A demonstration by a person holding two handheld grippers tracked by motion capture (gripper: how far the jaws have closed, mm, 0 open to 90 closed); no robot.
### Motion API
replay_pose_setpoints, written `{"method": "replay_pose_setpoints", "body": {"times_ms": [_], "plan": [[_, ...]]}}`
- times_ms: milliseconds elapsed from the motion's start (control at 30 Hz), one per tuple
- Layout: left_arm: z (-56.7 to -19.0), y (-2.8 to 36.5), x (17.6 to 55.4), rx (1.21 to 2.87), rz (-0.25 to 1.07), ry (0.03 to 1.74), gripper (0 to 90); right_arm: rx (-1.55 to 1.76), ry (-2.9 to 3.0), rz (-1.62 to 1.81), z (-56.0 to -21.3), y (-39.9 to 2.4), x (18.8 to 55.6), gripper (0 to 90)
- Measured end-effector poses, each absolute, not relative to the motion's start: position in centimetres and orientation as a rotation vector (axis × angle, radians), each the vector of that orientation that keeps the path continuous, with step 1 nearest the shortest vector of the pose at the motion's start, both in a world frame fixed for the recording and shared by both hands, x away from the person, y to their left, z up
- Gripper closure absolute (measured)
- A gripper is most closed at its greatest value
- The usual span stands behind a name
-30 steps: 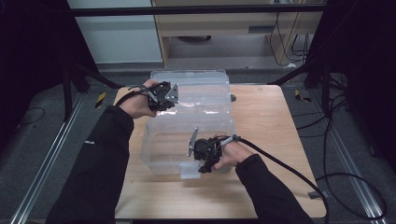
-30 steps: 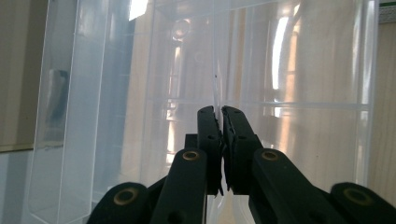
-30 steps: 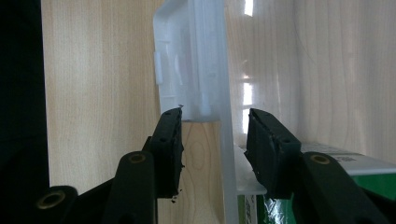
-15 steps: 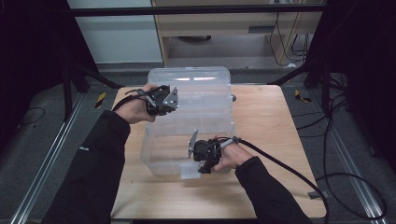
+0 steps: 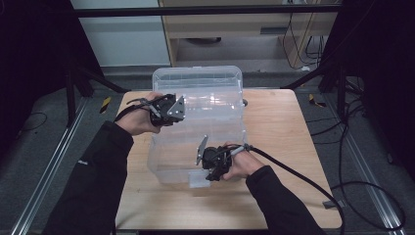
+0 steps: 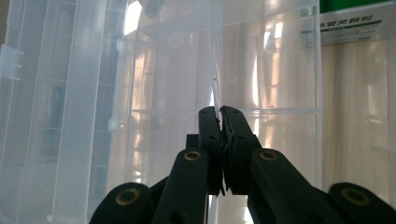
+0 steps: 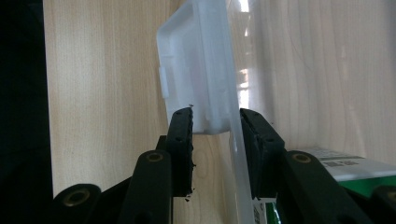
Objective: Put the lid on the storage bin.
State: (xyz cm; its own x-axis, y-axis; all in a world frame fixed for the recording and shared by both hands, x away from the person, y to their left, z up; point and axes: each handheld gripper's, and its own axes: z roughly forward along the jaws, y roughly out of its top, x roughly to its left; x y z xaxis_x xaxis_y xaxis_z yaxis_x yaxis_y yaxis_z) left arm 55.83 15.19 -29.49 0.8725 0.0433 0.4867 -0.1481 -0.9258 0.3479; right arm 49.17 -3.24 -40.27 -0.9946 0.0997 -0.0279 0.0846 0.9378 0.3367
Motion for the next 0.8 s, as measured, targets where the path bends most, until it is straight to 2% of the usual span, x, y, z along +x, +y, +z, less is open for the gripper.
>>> {"method": "replay_pose_setpoints", "body": {"times_ms": [800], "plan": [[-30.5,16.3,52.0,2.61,0.672,-0.087,87.3,0.131,2.997,0.612,-40.5,-3.9,48.7,65.5]]}}
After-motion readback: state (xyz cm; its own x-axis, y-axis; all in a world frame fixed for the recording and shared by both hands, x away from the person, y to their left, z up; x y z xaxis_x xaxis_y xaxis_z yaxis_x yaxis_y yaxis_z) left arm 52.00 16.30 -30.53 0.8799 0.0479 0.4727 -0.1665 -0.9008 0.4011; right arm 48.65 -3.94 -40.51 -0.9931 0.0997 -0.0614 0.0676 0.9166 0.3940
